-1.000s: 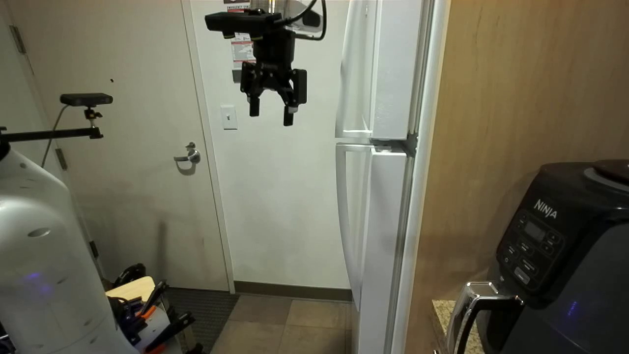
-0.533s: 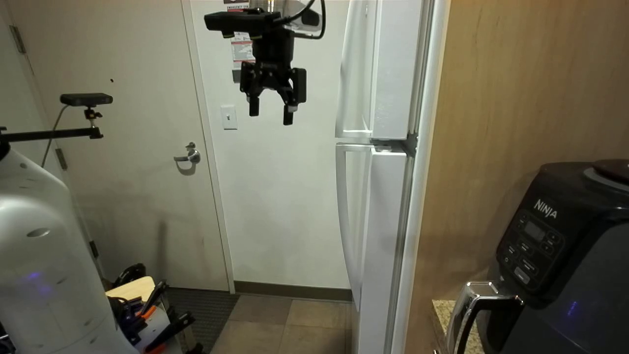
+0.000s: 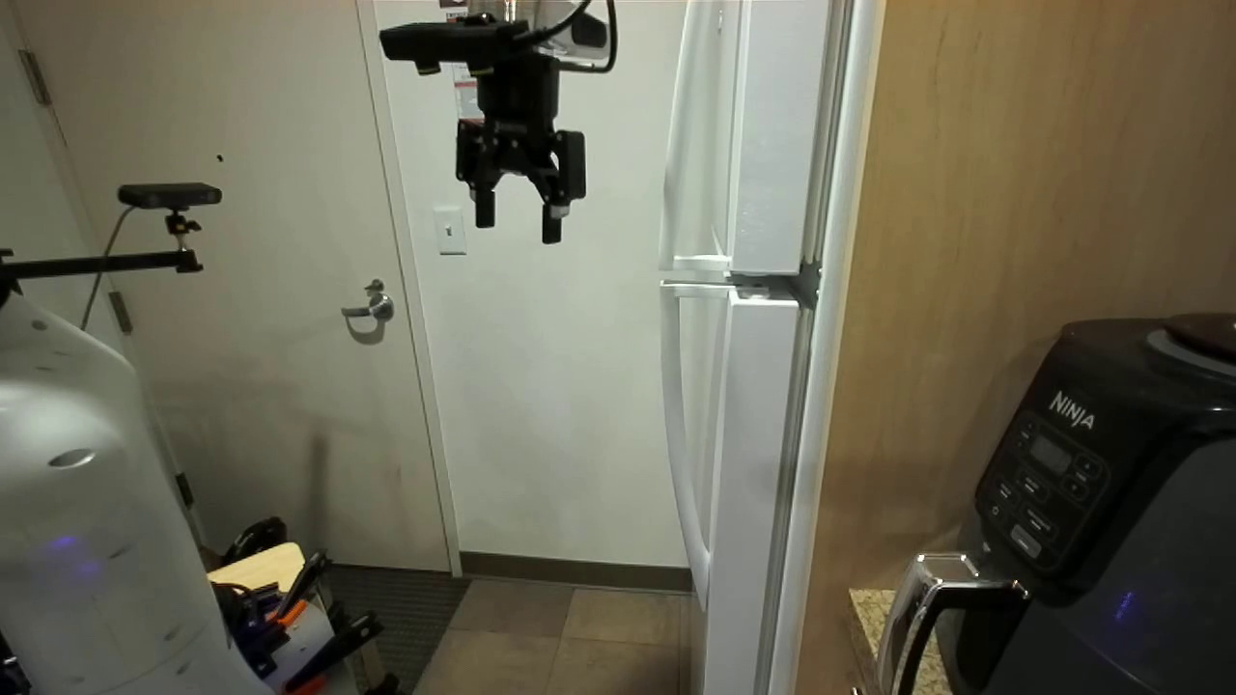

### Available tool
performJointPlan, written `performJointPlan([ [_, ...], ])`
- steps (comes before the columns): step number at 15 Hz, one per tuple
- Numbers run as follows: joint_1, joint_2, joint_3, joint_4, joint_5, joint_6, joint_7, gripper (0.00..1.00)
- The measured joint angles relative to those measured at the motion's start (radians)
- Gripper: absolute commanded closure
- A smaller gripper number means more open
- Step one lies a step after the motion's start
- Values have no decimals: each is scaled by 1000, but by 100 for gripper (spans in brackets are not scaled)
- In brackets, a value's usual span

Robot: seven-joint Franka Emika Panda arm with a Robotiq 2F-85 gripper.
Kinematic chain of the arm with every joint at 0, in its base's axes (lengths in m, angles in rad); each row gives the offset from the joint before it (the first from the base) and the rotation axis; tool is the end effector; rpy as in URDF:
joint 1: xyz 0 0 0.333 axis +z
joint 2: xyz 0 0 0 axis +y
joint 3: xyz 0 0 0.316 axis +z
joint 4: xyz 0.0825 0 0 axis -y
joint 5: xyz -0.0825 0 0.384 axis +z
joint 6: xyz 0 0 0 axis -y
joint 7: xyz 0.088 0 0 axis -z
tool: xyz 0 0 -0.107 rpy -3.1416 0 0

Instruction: Open the top door of the fridge

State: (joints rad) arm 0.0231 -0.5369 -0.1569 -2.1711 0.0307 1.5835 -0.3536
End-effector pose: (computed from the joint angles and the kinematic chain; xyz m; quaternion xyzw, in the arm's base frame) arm 0.3773 -0.0600 0.5908 -0.9907 -0.1208 0.0145 0.0603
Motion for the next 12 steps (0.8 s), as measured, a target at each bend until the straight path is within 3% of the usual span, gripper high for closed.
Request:
performJointPlan([
  [5,-30,-46,7,-58,-19,49,27,0],
  [12,-67,-99,30,-206,-130,177,118,0],
])
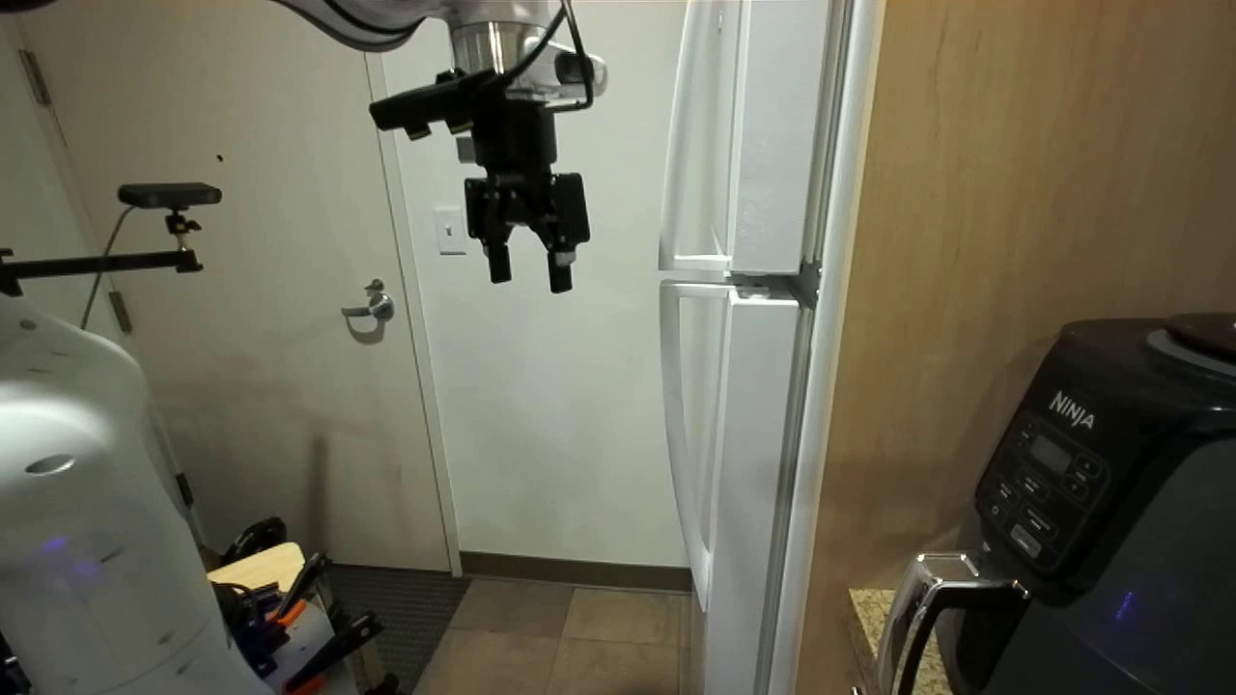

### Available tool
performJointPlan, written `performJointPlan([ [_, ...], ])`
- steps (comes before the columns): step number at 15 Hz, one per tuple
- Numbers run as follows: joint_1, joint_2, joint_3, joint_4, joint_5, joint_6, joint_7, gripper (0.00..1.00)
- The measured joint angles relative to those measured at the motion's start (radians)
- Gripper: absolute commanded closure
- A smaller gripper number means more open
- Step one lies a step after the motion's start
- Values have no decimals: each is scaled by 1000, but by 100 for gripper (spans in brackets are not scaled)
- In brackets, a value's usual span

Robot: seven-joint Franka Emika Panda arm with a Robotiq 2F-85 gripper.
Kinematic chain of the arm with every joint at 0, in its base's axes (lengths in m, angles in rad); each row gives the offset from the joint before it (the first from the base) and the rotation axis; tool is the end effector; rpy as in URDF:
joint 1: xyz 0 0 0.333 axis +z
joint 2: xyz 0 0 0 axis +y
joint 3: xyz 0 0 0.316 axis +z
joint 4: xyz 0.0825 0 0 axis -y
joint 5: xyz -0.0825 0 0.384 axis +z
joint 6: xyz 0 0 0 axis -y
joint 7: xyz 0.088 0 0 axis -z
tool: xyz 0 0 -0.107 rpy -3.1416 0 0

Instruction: Open the top door of the fridge

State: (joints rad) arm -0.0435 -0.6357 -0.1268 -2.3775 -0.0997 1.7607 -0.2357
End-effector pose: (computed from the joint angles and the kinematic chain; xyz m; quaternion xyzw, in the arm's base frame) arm 0.3547 -0.0771 0.5447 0.9985 0.0537 0.0055 0.0127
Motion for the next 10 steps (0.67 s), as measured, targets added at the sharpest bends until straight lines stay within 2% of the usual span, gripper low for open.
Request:
performJointPlan([
  [5,-17,-15,28,-76,-66,114,90,0],
  [10,-40,-15,45,-90,-130,232,153,0],
])
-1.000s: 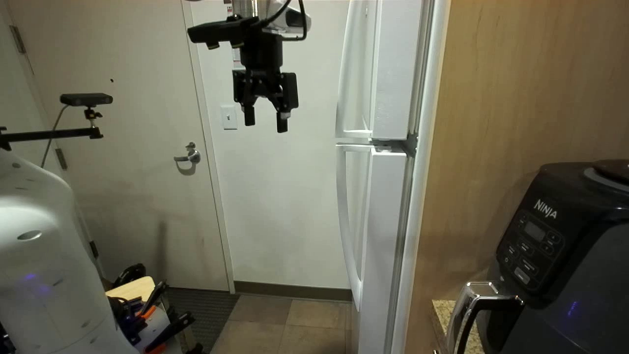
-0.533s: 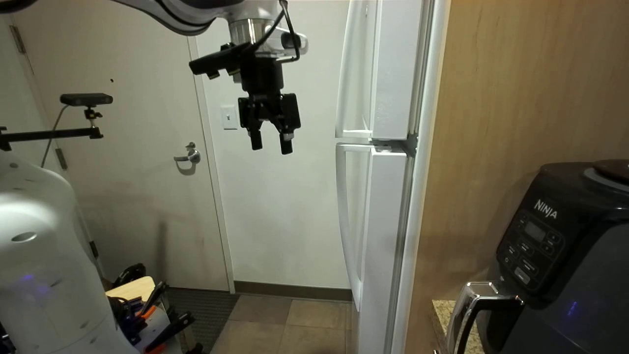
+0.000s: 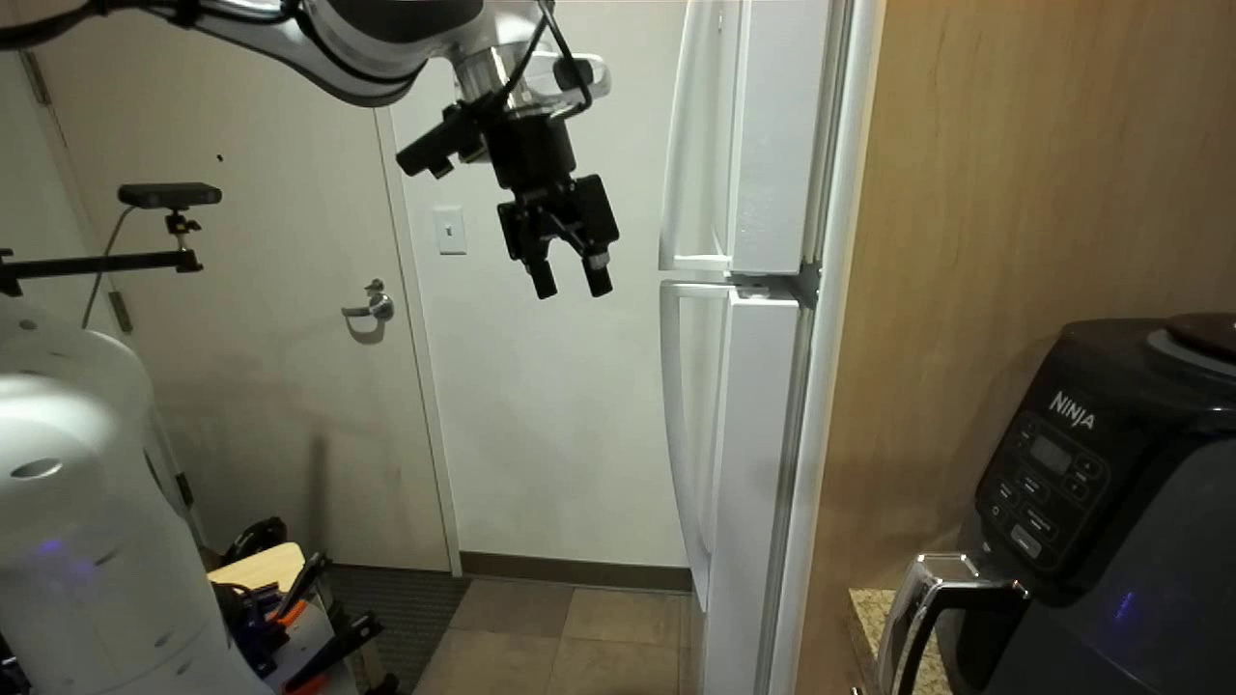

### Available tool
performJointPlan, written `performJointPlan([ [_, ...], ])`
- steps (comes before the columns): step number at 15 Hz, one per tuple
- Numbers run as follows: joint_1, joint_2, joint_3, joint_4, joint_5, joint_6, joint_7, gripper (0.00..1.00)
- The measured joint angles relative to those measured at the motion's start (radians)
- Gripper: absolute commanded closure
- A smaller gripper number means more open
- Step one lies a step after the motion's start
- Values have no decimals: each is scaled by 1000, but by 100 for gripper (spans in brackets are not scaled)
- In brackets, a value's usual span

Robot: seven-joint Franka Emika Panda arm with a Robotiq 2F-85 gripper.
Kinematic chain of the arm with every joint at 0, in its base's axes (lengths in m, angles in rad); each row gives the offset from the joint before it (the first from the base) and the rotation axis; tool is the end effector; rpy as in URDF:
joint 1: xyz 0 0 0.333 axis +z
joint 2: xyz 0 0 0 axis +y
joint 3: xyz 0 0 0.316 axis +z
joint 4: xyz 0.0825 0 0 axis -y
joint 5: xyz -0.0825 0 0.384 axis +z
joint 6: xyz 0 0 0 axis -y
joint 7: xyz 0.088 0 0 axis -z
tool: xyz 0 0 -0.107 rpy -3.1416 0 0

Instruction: Open the top door of the fridge

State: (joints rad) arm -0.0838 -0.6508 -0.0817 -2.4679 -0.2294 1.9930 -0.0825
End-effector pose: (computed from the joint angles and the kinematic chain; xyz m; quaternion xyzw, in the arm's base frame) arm 0.3652 -0.0788 0.5309 0.9927 0.0026 0.0771 0.0931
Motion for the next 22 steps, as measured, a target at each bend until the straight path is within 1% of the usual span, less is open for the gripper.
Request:
performJointPlan([
  [6,-36,-1,4,0,-52,122,38,0],
  [14,-46,-41,20,1,-54,266,73,0],
  [18,-46,-57,27,2,-53,304,85,0],
  [22,-43,-61,34,-4,-46,297,86,0],
])
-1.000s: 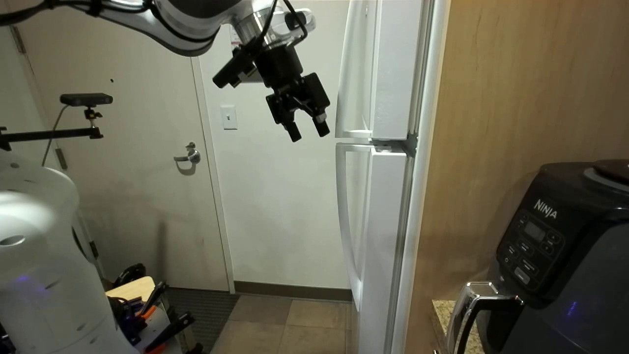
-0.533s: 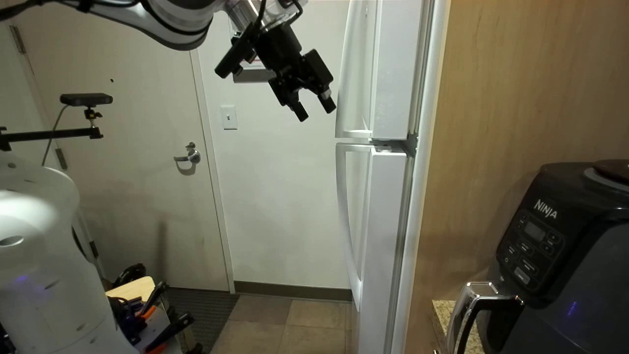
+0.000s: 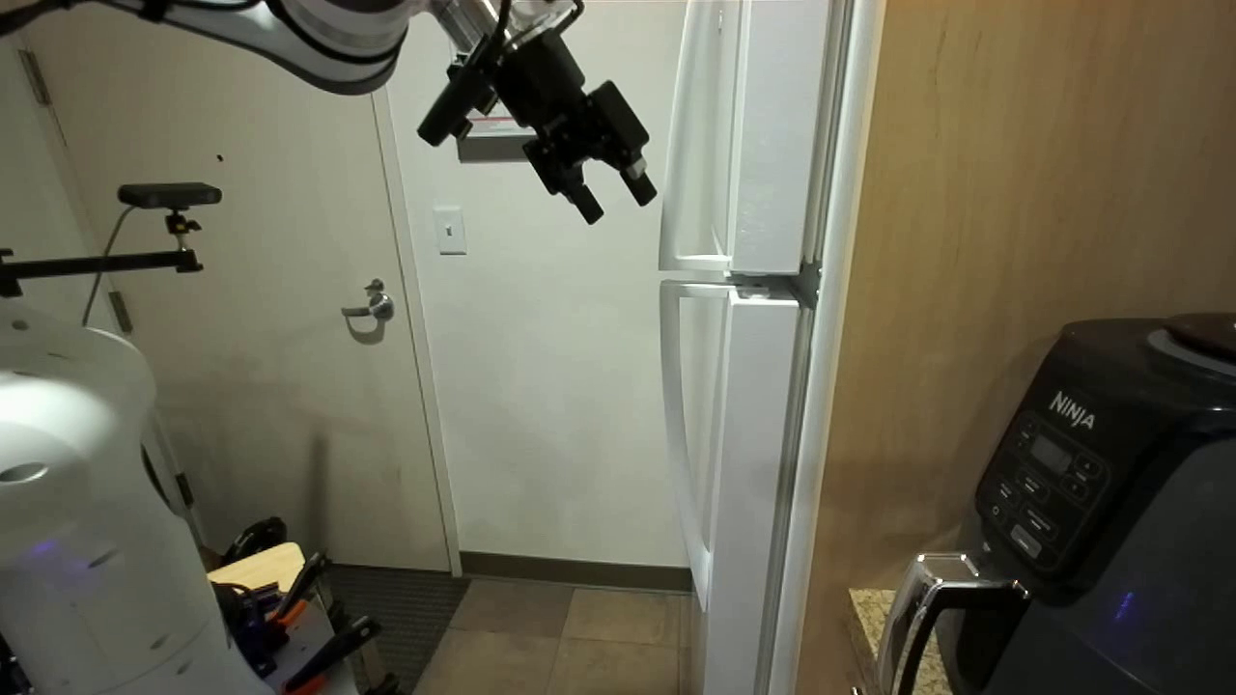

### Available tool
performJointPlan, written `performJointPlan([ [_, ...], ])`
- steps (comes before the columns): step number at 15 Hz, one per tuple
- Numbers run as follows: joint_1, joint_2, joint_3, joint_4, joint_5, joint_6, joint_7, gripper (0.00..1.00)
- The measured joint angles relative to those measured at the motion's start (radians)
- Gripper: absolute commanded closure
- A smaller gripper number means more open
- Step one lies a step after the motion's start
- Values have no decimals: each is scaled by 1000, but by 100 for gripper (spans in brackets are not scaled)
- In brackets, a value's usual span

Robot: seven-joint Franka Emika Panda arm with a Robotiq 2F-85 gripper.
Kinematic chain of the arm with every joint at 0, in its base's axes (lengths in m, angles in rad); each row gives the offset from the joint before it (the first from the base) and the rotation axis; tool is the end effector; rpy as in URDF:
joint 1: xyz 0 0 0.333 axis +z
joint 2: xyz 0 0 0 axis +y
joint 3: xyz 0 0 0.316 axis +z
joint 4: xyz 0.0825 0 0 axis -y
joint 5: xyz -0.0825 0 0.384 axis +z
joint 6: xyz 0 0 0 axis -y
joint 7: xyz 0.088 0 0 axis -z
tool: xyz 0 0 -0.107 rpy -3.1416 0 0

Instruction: Open the top door of the fridge

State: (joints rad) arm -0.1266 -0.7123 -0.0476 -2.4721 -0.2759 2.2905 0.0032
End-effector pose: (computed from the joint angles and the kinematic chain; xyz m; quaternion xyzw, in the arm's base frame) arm 0.3717 -0.0752 0.5875 0.9591 -0.0232 0.2509 0.1291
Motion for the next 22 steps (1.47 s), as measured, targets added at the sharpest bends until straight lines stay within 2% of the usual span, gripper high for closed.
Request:
performJointPlan([
  [9,-3,47,-17,-18,0,6,0,0],
  [15,-5,140,-59,32,0,80,-5,0],
  [22,-2,186,-67,68,0,132,-22,0],
])
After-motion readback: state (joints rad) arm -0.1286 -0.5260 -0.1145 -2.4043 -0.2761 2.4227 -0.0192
